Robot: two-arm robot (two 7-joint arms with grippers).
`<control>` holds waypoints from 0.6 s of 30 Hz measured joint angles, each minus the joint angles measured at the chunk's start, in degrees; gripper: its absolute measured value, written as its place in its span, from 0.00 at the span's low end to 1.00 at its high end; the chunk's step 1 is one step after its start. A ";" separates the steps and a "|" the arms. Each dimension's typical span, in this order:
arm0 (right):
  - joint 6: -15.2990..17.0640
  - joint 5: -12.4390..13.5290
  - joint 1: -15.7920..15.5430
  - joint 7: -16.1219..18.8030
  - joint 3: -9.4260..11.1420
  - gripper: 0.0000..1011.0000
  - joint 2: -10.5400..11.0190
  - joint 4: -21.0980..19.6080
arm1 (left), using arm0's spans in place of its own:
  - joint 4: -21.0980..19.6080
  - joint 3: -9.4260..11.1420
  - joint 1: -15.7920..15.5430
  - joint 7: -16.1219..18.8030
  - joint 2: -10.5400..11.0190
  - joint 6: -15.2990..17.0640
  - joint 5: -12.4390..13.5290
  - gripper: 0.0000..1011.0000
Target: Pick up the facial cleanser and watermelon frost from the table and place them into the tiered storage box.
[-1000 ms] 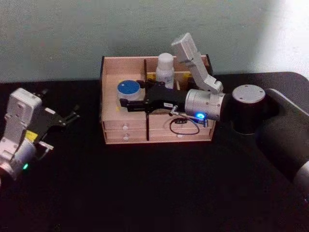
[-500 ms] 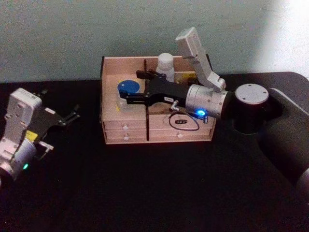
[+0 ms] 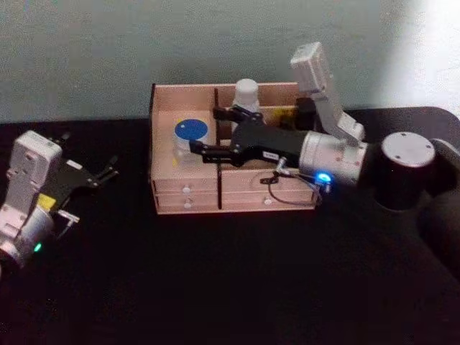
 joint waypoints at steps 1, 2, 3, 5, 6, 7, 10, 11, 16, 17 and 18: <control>0.11 0.21 -0.61 0.04 0.06 0.99 0.67 -1.05 | 0.00 0.00 0.00 0.00 0.00 0.00 0.00 0.99; 0.21 0.40 -1.09 0.07 0.12 0.99 1.22 -1.84 | 0.00 0.00 0.00 0.00 0.00 0.00 0.00 0.99; 0.36 0.85 -2.31 0.14 0.29 0.99 2.61 -3.81 | 0.00 0.00 0.00 0.00 0.00 0.00 0.00 0.99; 0.40 1.24 -3.61 0.14 0.51 0.99 4.12 -5.76 | 0.00 0.00 0.00 0.00 0.00 0.00 0.00 0.99; 0.41 1.63 -4.92 0.12 0.79 0.99 5.62 -7.62 | 0.00 0.00 0.00 0.00 0.00 0.00 0.00 0.99; 0.41 1.63 -4.92 0.12 0.79 0.99 5.62 -7.62 | 0.00 0.00 0.00 0.00 0.00 0.00 0.00 0.99; 0.40 2.56 -8.20 -0.63 1.74 0.99 9.24 -12.01 | 0.00 0.00 0.00 0.00 0.00 0.00 0.00 0.99; 0.40 2.77 -8.90 -0.93 1.95 0.99 9.93 -12.79 | 0.00 0.00 0.00 0.00 0.00 0.00 0.00 0.99; 0.70 3.85 -12.90 -3.13 3.51 0.99 13.76 -17.76 | 0.00 0.00 0.00 0.00 0.00 0.00 0.00 0.99; 0.84 4.09 -14.24 -4.08 4.17 0.99 14.93 -19.33 | 0.00 0.00 0.00 0.00 0.00 0.00 0.00 0.99; 0.90 4.18 -14.72 -4.52 4.45 0.99 15.30 -19.90 | 0.00 0.00 0.00 0.00 0.00 0.00 0.00 0.99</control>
